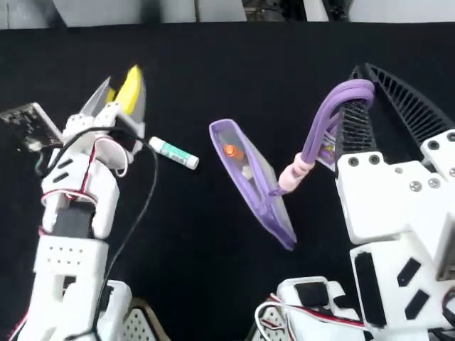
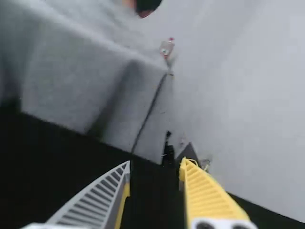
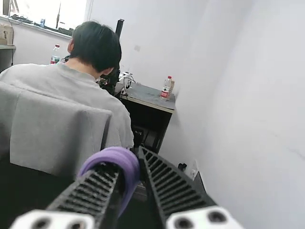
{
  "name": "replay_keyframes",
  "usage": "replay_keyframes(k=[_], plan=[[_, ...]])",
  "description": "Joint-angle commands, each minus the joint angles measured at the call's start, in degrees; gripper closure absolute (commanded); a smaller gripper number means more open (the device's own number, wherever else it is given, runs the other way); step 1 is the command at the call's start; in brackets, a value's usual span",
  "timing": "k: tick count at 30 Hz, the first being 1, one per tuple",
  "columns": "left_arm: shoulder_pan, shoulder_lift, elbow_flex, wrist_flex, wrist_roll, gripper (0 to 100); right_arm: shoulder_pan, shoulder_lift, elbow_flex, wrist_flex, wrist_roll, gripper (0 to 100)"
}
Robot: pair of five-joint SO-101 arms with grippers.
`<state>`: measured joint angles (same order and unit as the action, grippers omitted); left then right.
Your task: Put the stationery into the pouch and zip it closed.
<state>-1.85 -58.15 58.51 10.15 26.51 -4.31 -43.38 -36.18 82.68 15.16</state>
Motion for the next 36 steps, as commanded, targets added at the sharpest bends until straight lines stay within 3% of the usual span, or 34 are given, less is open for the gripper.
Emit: replay_keyframes(k=[1, 6, 10, 16, 21, 27, 36], plan=[[-2.6, 8.3, 6.5, -6.2, 0.4, 83, 1.1, 0.7, 0.0, -1.8, 0.5, 98.8], [-2.5, 25.8, -7.6, 9.3, 1.8, 83, 3.9, 4.2, 0.0, -1.8, 0.5, 98.8], [-0.7, 39.1, -21.9, 22.0, 15.6, 83, 4.0, 6.6, -0.5, -1.8, 0.5, 98.8], [8.7, 50.2, -37.1, 40.4, 33.0, 82, 4.0, 6.7, -0.5, -1.7, 0.5, 98.8], [12.7, 54.6, -45.1, 52.5, 40.4, 82, 4.0, 6.7, -0.2, -1.5, 0.5, 98.8], [10.9, 60.7, -47.1, 53.4, 43.5, 83, 4.0, 7.0, 0.0, -1.5, 0.5, 98.8], [6.6, 72.5, -52.6, 45.7, 44.0, 83, 4.0, 6.9, 0.0, -1.3, 0.5, 98.8]])
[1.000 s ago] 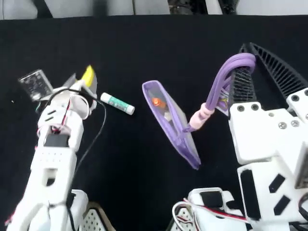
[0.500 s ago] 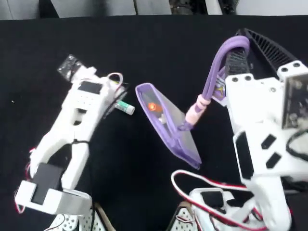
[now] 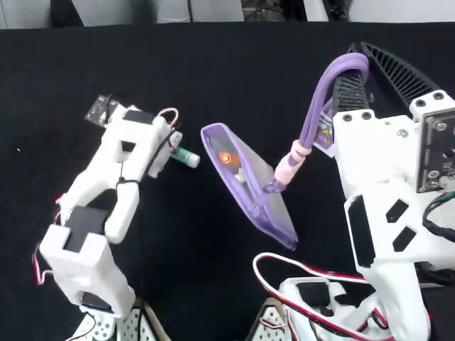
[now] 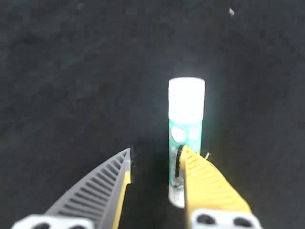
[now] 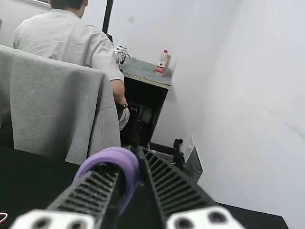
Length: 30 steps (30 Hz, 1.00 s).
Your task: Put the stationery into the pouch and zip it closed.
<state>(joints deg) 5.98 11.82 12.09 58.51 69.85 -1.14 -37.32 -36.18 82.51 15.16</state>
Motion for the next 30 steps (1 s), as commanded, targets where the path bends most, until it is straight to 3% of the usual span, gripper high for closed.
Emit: replay_keyframes(k=[1, 8, 17, 25, 30], plan=[[-1.2, 3.6, -7.5, -2.9, 0.6, 83, 0.9, 0.7, 0.0, -1.1, 0.5, 98.8], [-1.2, 5.2, -11.4, -3.1, 0.5, 83, 0.9, 0.7, 0.1, -0.9, 0.5, 98.8], [-2.1, 9.8, -7.9, -14.0, 0.5, 83, 0.9, 0.7, 0.1, 0.1, 0.5, 98.8], [-3.8, 13.3, -8.2, -14.5, 0.3, 83, 0.7, 0.7, 0.0, 0.1, 0.4, 98.8], [-3.2, 13.4, -8.2, -14.8, -4.0, 87, 0.8, 0.7, -0.4, 0.1, 0.4, 98.8]])
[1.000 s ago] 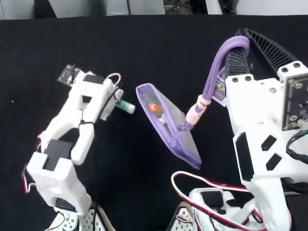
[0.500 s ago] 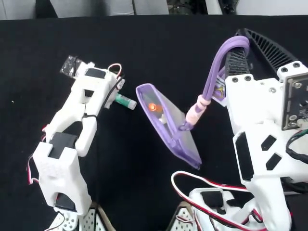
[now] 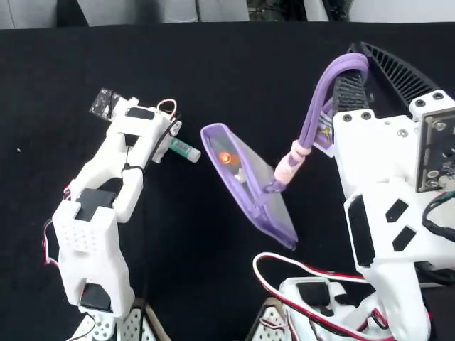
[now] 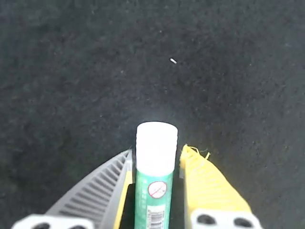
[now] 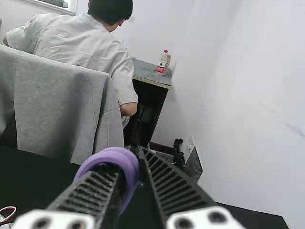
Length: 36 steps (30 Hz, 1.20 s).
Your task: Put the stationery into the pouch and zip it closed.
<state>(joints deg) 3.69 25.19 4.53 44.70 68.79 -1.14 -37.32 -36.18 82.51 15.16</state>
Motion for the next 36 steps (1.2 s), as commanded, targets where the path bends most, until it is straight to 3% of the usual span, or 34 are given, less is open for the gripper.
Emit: replay_keyframes(k=[1, 4, 11, 16, 22, 28, 32, 36], plan=[[-0.8, -0.1, -0.8, -1.1, -3.9, 89, 0.9, 0.7, -0.5, 0.1, 0.4, 98.8], [-0.6, 0.3, -2.5, -0.9, -9.0, 97, 0.9, 0.7, -0.5, 0.1, 0.4, 98.8], [-1.2, -2.0, -7.1, 1.7, -11.4, 97, 0.9, 0.7, -0.5, 0.1, 0.4, 98.8], [0.0, -10.7, -15.2, 10.9, -14.0, 97, 0.9, 0.8, 0.0, 0.0, 0.4, 98.8], [1.7, -27.2, -18.1, 15.3, -14.2, 97, 1.0, 1.0, 0.0, 0.0, 0.4, 98.8], [2.3, -46.9, -10.8, 15.3, -16.1, 97, 1.0, 1.1, 0.0, 0.0, 0.1, 98.8], [7.9, -62.2, -3.0, 15.0, -17.0, 97, 1.0, 1.1, 0.0, 0.0, 0.0, 98.8], [12.7, -76.2, 11.4, 5.1, -20.2, 97, 0.9, 1.2, 0.0, 0.0, 0.0, 98.8]])
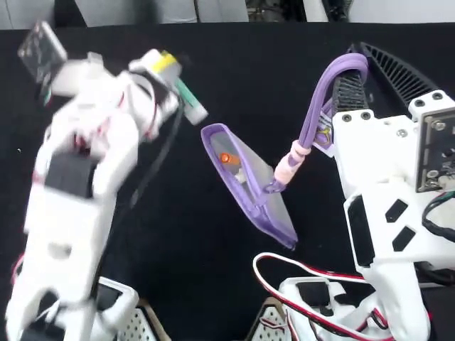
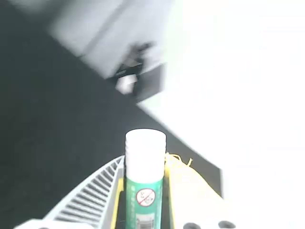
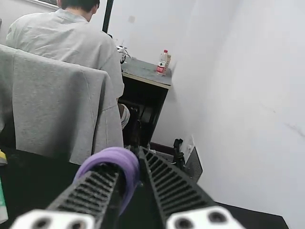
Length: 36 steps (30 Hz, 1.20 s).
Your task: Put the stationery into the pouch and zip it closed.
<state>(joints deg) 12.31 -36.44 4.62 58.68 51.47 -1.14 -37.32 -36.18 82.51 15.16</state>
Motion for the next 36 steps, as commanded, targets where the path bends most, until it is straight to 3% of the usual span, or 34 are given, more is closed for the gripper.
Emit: replay_keyframes(k=[1, 6, 9, 14, 22, 31, 36], plan=[[4.9, -17.8, 16.7, -13.0, -3.6, 97, 0.9, 1.2, 0.0, 0.0, 0.0, 98.8], [10.0, -32.9, 42.4, -36.9, -9.0, 97, 0.9, 1.1, 0.8, 0.1, 0.4, 98.8], [14.7, -40.2, 51.6, -44.7, -15.2, 97, 0.9, 1.1, 1.9, 0.0, 0.4, 98.8], [21.1, -45.2, 57.4, -45.1, -19.3, 97, 0.9, 1.1, 2.9, -0.4, 0.3, 98.8], [21.2, -45.8, 59.3, -45.1, -20.0, 97, 1.0, 1.2, 2.9, -0.4, 0.2, 98.8], [23.2, -45.2, 69.4, -57.6, -28.4, 97, 1.0, 1.3, 2.9, -1.7, 0.0, 98.8], [29.8, -45.2, 73.0, -58.6, -40.4, 97, 1.0, 1.5, 2.9, -1.2, 0.0, 98.8]])
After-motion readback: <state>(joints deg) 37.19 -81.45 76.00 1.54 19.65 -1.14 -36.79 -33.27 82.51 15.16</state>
